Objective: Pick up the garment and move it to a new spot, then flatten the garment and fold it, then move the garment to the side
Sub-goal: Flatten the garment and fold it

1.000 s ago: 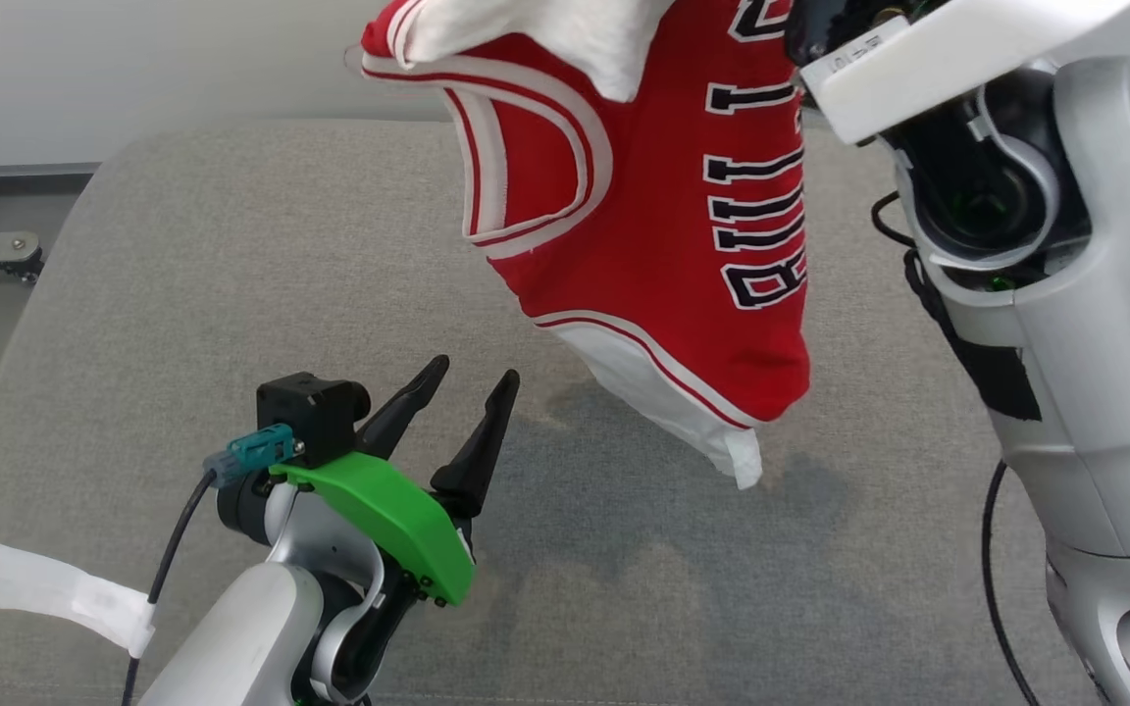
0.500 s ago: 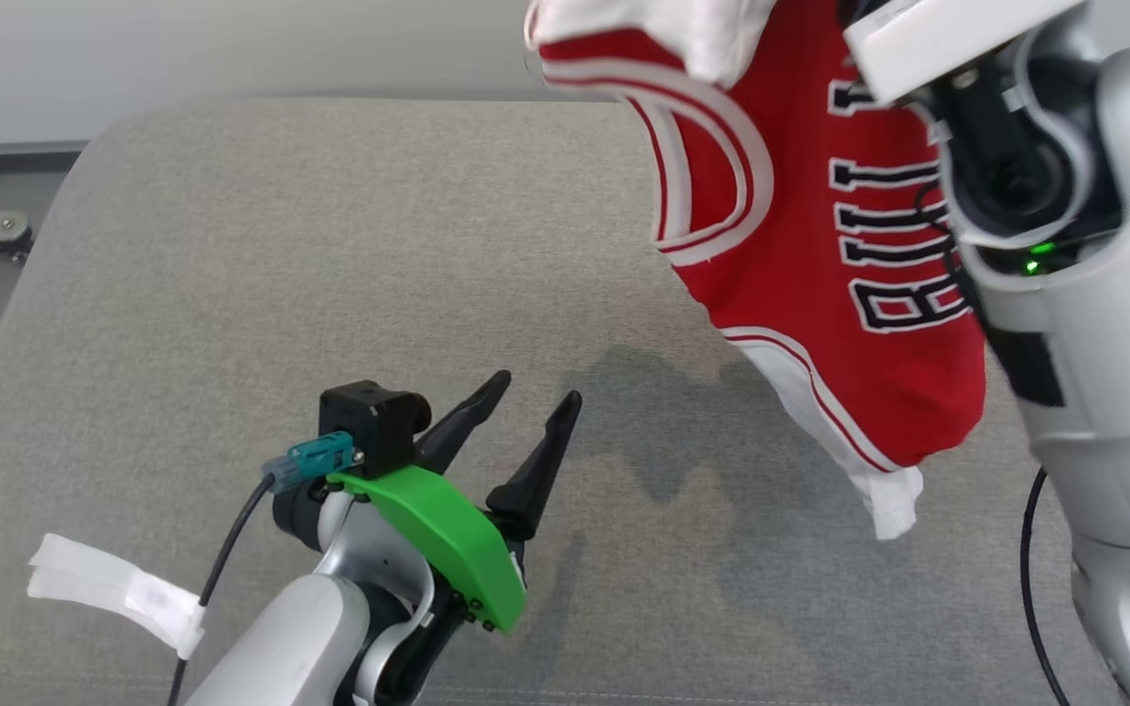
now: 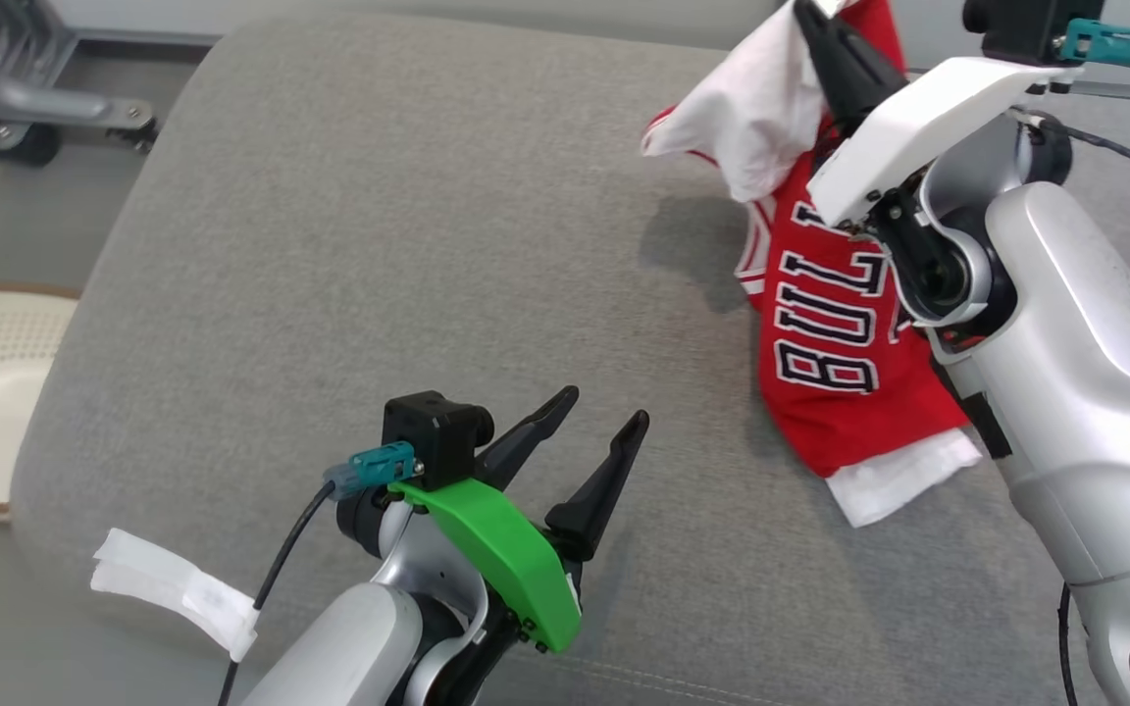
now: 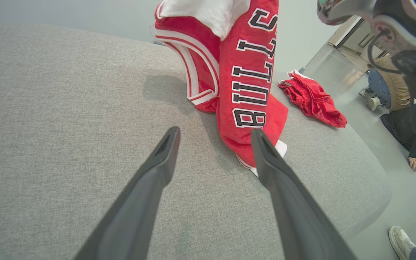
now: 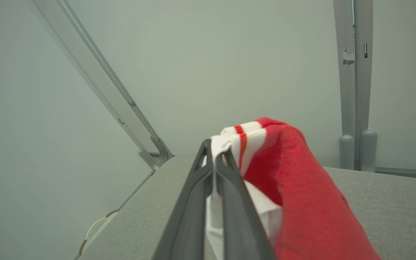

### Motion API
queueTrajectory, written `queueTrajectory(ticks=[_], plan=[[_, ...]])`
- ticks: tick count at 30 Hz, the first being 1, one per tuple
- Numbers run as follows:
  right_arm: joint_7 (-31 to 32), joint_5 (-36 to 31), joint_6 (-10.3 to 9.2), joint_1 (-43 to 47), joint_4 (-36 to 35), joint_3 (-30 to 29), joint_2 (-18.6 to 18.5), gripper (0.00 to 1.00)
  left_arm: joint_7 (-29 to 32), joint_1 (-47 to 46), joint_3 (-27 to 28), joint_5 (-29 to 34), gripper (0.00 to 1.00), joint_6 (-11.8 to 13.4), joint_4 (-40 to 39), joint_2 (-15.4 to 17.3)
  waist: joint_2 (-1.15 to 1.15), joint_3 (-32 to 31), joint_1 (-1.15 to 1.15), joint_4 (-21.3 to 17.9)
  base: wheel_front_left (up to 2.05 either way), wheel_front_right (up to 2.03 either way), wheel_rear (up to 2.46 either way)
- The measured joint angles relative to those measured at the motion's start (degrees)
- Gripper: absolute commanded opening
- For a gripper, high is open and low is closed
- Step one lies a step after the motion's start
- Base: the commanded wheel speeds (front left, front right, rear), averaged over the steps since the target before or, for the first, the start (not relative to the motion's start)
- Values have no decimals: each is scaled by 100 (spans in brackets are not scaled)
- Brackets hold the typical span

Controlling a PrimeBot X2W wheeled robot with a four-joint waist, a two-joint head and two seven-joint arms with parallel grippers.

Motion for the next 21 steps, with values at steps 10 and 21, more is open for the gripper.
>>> queueTrajectory(ticks=[10,21], plan=[[-178,-227,0,-154,724,286,227,100,-156,-16,97,-18,100,-49,152,-25,0,320,0,576,0,0,0],[-154,-805,439,-275,799,942,-220,100,-202,2,348,-286,100,-43,222,30,0,373,0,220,0,0,0]])
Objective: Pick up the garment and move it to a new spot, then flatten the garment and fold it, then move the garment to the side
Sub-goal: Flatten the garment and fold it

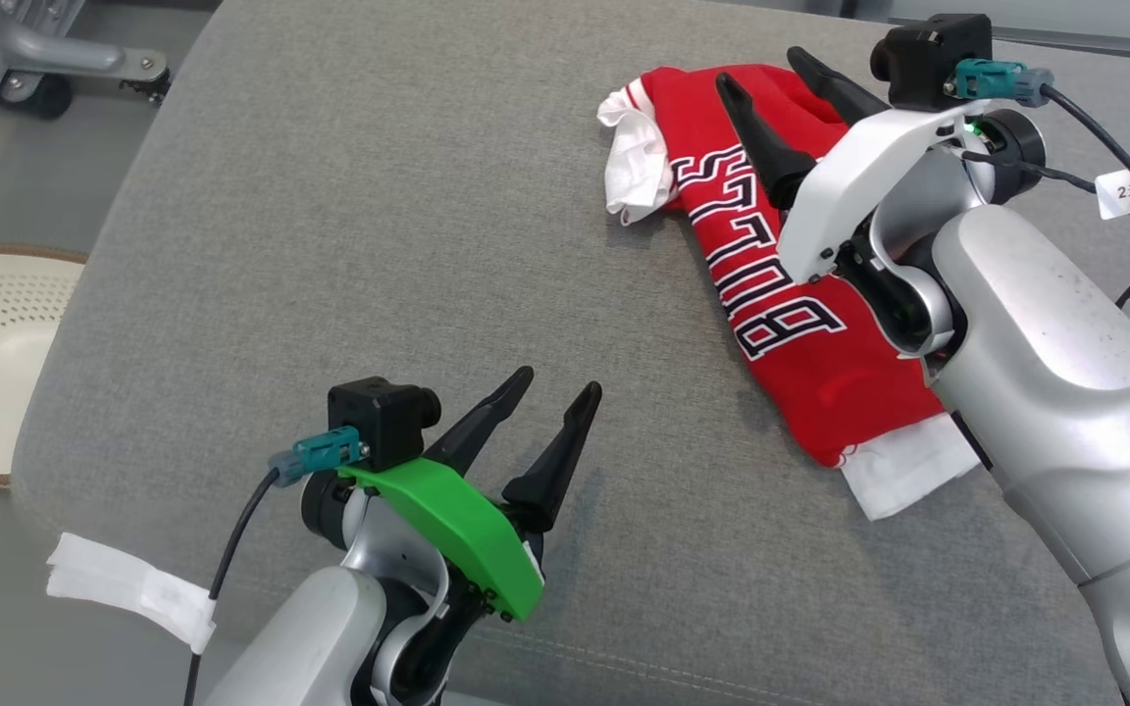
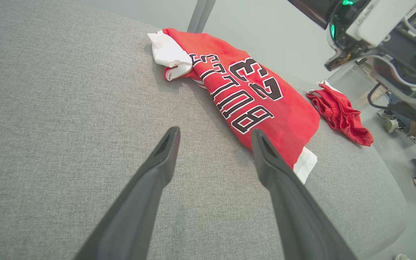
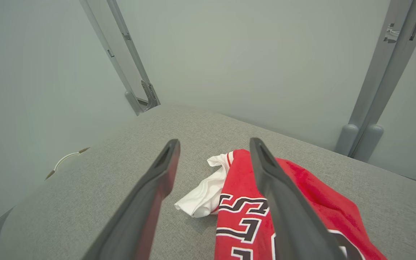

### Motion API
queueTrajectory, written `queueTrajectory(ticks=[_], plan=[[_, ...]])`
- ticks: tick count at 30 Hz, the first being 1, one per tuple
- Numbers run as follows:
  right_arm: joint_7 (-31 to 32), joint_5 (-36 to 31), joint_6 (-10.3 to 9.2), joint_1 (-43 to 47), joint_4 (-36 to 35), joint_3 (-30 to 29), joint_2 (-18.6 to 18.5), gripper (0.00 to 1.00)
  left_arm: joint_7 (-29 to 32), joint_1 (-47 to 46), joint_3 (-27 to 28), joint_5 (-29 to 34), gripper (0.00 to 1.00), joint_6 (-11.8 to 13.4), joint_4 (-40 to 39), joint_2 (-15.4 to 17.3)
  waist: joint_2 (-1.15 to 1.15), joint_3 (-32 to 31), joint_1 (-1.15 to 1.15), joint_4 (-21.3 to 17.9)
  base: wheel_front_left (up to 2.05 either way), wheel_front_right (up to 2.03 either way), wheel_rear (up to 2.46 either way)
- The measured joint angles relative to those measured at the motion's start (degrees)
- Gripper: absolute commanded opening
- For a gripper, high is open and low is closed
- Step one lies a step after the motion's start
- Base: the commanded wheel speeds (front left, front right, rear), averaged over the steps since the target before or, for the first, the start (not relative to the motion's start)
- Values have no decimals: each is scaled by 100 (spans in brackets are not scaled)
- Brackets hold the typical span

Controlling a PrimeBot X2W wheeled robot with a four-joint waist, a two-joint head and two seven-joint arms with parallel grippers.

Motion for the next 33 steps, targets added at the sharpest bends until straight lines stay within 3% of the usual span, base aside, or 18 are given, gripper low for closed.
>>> queueTrajectory(ticks=[6,10,25,33], plan=[[-271,-131,38,69,-355,-31,-188,100,89,81,15,-141,100,1,32,36,0,-82,0,-411,0,0,0],[-380,-285,30,302,-616,-26,-422,100,474,455,-276,-616,100,-1,155,-43,0,-136,0,-717,0,0,0],[-616,-406,-332,1843,-1436,-47,-909,100,768,553,-449,-957,100,4,210,-197,0,-70,0,-1902,0,0,0],[-994,-427,-505,2313,-2051,-338,-857,100,745,166,-358,-787,100,114,512,-220,0,191,0,-2388,0,0,0]])
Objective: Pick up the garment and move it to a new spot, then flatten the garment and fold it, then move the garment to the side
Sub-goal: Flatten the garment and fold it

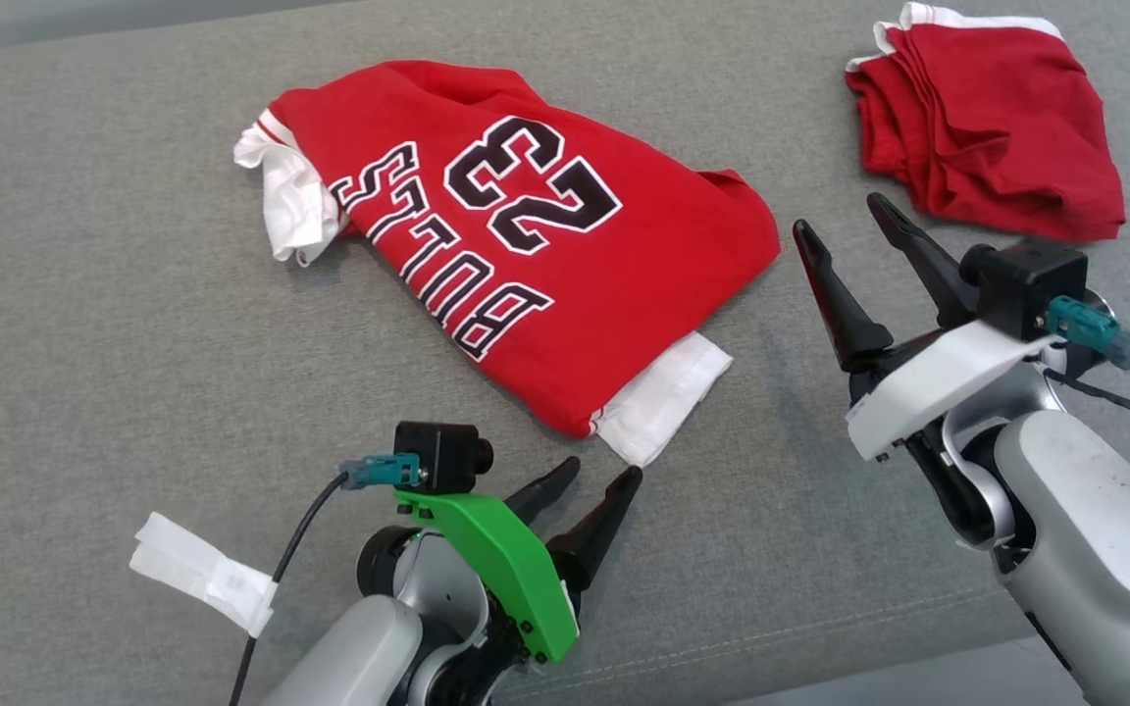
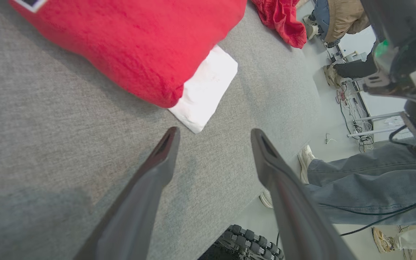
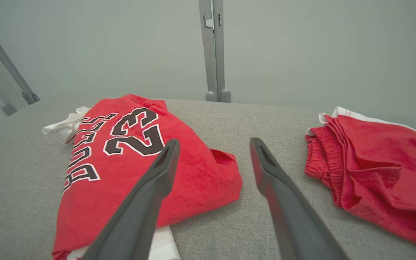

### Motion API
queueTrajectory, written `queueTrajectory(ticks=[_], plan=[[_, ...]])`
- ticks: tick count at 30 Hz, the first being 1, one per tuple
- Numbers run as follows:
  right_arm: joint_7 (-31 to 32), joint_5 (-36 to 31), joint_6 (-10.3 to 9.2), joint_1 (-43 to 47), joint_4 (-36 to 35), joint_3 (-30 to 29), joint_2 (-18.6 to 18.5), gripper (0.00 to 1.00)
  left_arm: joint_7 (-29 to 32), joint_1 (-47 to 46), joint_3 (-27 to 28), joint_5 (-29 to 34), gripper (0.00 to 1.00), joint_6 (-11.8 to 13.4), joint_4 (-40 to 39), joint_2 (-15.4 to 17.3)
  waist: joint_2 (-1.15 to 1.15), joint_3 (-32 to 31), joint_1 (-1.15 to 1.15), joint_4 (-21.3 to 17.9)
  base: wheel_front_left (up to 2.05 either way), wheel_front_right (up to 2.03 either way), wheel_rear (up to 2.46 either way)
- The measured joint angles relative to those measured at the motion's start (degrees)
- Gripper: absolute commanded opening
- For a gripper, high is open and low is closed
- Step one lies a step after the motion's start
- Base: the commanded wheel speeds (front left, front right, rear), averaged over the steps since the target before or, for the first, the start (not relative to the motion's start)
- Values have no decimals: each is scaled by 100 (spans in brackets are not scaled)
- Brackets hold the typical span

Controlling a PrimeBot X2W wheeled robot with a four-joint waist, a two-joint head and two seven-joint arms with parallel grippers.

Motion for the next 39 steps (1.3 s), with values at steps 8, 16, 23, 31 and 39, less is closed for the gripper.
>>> queueTrajectory(ticks=[8,16,23,31,39], plan=[[-264,0,-49,387,-401,-266,43,100,-38,-260,46,26,100,66,301,-22,0,289,0,-412,0,0,0],[-356,-108,-64,699,-717,-510,36,100,-110,-492,143,108,100,119,687,-42,0,474,0,-736,0,0,0],[-403,-148,-65,1043,-906,-765,11,100,-166,-655,2,531,100,120,781,43,0,532,0,-764,0,0,0],[-409,-167,-66,1296,-1068,-991,21,100,-221,-905,-313,1138,100,113,904,312,0,497,0,-602,0,0,0],[-330,-200,-66,1374,-1301,-993,58,100,-220,-974,-644,1474,100,59,1037,322,0,449,0,-505,0,0,0]])
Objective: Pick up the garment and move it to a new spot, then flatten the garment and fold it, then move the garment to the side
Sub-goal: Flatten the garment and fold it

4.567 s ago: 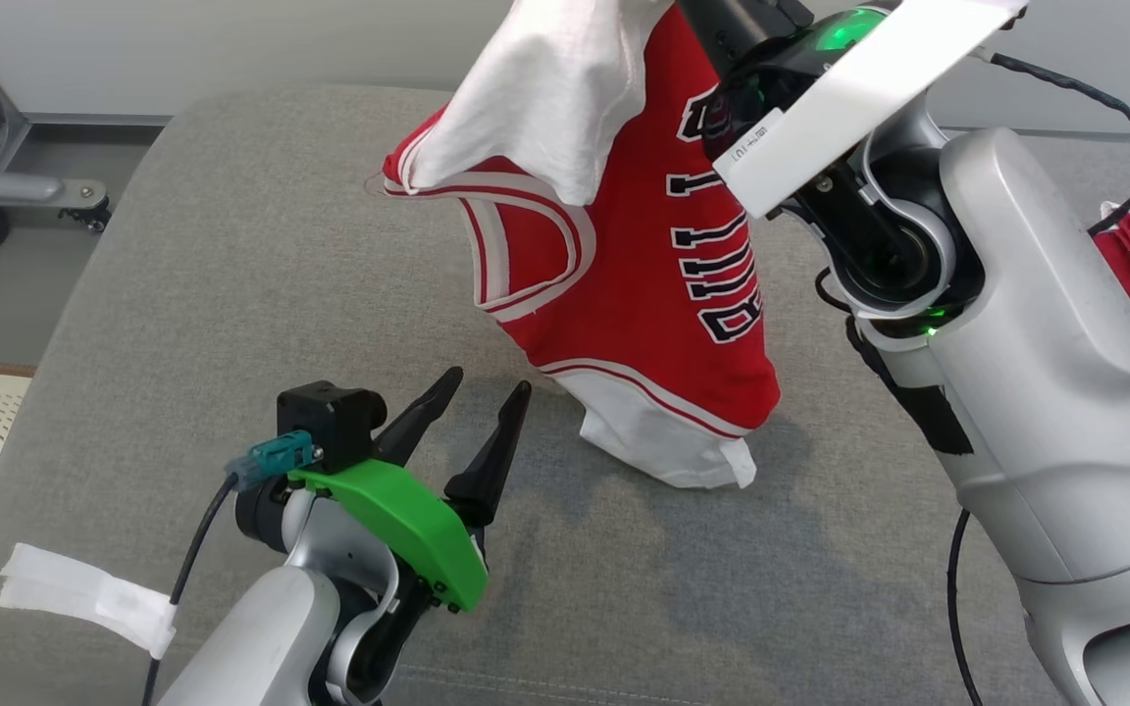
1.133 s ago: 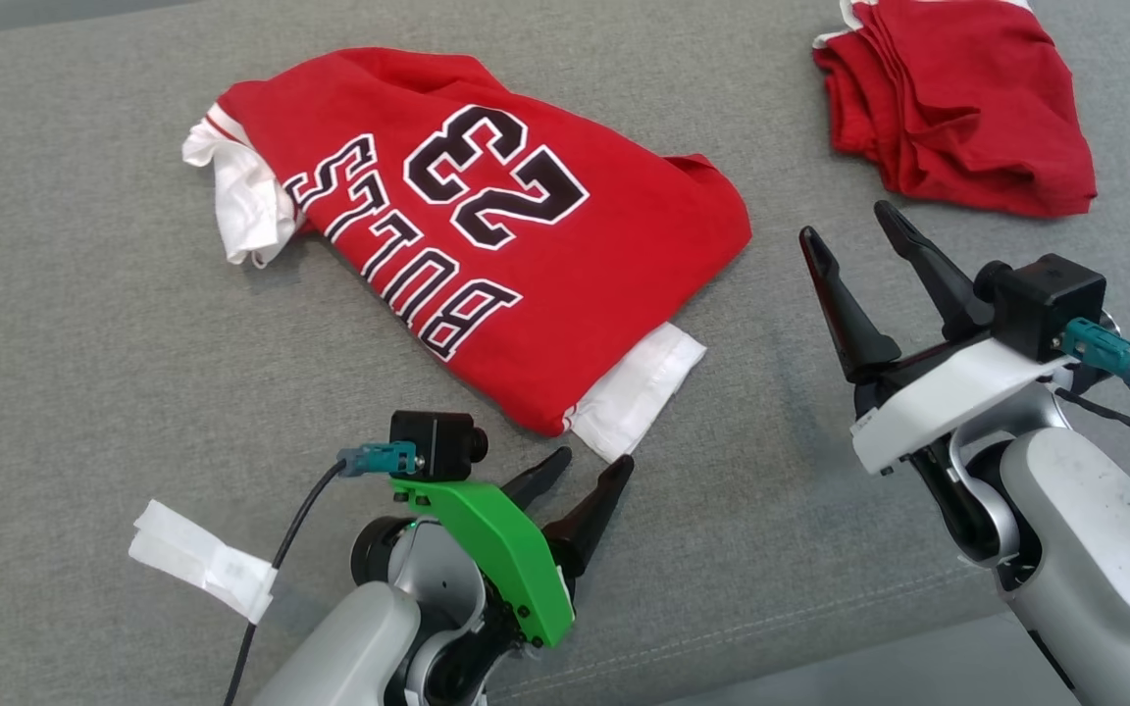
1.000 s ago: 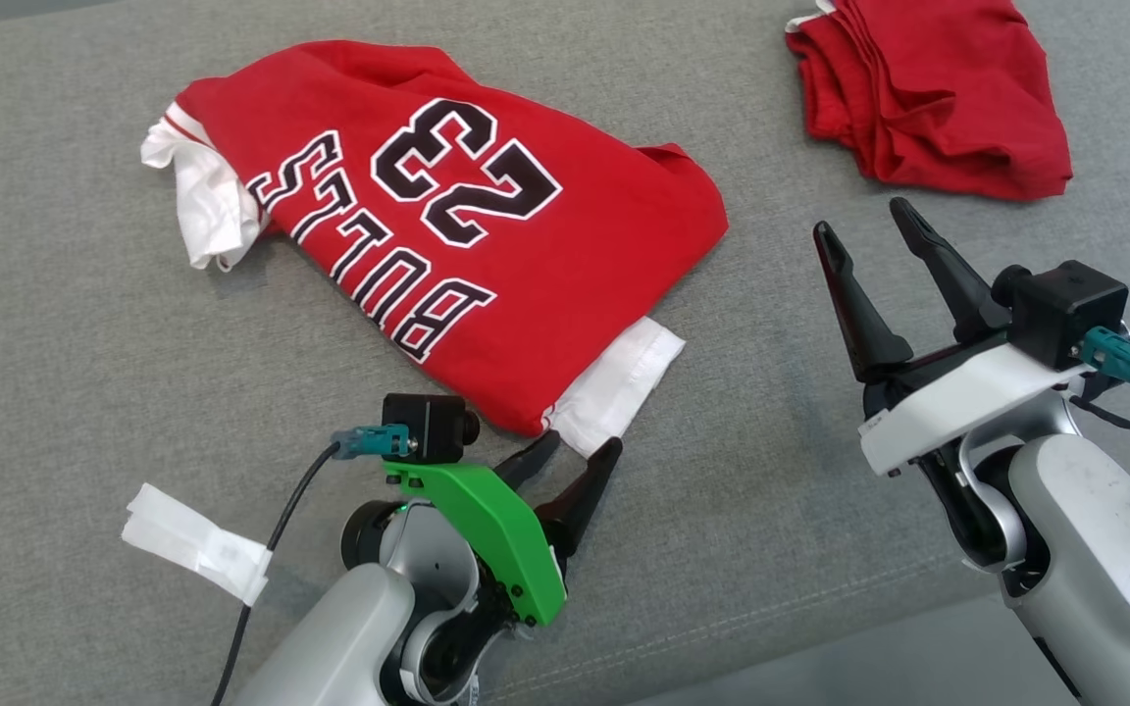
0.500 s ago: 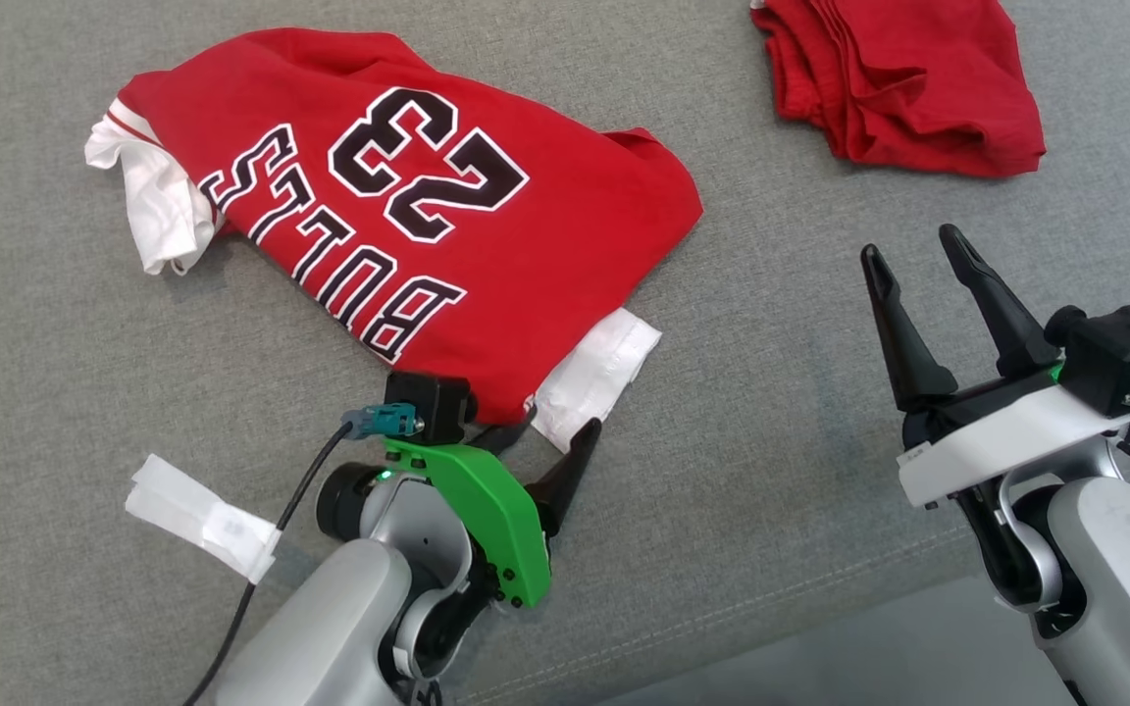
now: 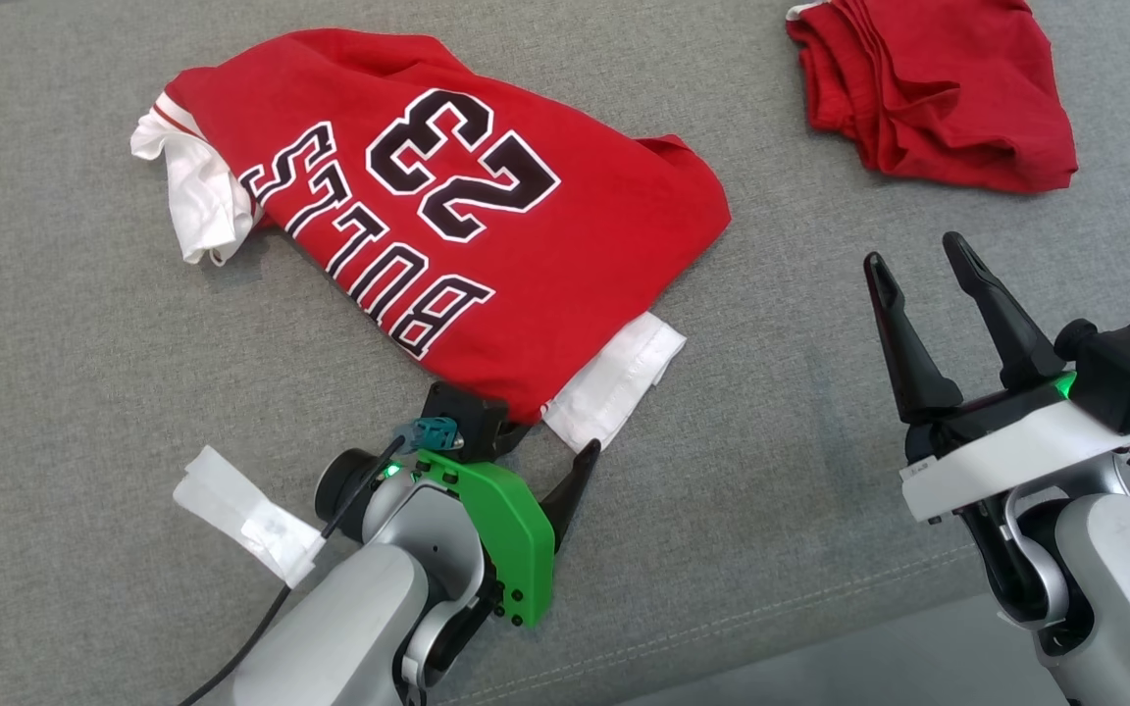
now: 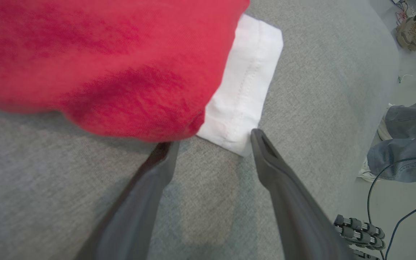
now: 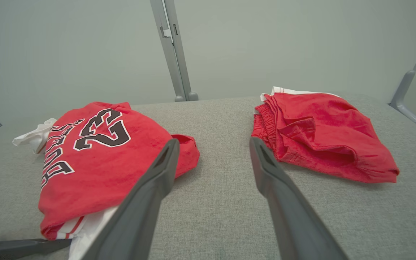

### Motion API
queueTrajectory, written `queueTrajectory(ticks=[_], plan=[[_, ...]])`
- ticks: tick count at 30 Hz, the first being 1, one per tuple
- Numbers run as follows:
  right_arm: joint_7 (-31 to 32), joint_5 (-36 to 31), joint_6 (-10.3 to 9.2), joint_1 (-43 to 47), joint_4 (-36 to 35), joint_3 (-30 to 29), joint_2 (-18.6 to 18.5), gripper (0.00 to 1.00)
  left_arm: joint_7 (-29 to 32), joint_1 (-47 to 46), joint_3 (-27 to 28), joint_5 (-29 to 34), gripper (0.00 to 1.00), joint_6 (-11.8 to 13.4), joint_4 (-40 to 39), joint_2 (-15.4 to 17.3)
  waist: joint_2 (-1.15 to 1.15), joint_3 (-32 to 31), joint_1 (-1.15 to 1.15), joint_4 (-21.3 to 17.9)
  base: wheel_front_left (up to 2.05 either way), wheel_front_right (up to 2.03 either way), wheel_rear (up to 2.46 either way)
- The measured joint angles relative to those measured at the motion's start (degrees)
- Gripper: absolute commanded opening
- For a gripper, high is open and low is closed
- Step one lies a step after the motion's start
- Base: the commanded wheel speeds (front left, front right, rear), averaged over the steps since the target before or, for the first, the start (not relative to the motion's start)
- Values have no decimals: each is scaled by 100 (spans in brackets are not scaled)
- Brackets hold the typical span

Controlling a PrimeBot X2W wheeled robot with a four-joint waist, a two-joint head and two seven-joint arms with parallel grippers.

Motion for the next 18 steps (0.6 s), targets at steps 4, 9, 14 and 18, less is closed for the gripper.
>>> queueTrajectory(ticks=[4,9,14,18], plan=[[70,-10,0,19,-105,-5,4,100,-1,-61,-114,73,100,-15,96,1,0,7,0,0,0,0,0],[125,-51,0,75,-208,-47,12,100,-3,-98,-171,155,100,-21,188,-16,0,22,0,-30,0,0,0],[156,-64,0,149,-283,-88,38,100,-53,-137,-214,244,100,-22,275,-21,0,45,0,-77,0,0,0],[219,-94,0,170,-400,-123,56,100,-73,-195,-244,333,100,-21,331,-15,0,110,0,-115,0,0,0]])
